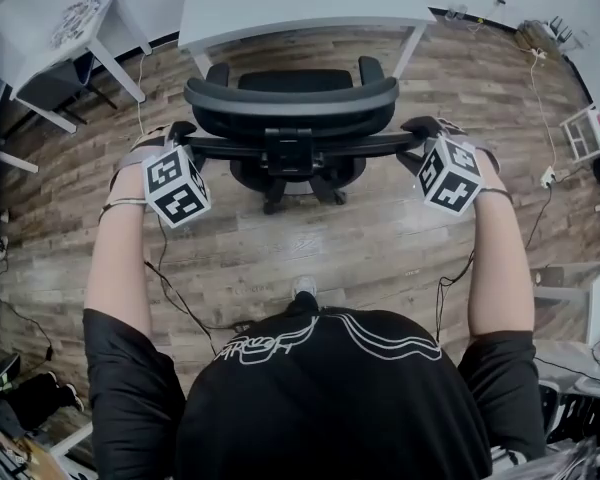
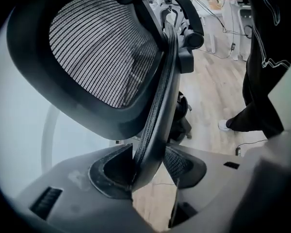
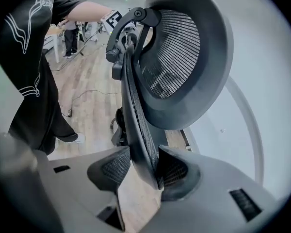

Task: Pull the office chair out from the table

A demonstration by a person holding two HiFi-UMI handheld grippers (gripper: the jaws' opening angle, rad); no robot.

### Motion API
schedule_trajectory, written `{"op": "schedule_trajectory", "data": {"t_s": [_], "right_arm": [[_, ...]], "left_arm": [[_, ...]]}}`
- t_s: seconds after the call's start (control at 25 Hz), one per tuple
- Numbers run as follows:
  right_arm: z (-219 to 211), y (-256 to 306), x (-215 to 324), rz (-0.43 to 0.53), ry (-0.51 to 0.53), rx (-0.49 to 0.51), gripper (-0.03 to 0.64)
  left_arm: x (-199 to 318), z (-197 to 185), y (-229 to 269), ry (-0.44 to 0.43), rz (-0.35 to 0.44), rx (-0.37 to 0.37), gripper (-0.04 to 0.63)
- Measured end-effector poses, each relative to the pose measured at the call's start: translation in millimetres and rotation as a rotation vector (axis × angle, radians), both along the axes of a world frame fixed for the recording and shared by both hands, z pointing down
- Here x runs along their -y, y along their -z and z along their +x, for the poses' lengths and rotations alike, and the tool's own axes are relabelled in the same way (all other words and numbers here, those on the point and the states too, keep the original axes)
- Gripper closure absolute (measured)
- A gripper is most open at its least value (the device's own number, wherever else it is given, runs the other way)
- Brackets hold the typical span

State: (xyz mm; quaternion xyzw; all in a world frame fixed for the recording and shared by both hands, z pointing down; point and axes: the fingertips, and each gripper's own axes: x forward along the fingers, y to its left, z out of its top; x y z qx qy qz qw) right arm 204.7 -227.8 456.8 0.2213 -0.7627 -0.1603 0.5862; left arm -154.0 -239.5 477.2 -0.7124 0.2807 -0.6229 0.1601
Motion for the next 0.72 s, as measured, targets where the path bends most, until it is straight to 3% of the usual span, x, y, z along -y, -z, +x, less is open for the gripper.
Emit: {"op": "schedule_trajectory", "data": {"t_s": [0.72], "right_arm": [[19.6,-17.2,-147.9,0.049,0.041,0.045,0.411]], "left_arm": [[-159.4,20.7,-13.5,0.052,0.087,-0.04,0.397]]}}
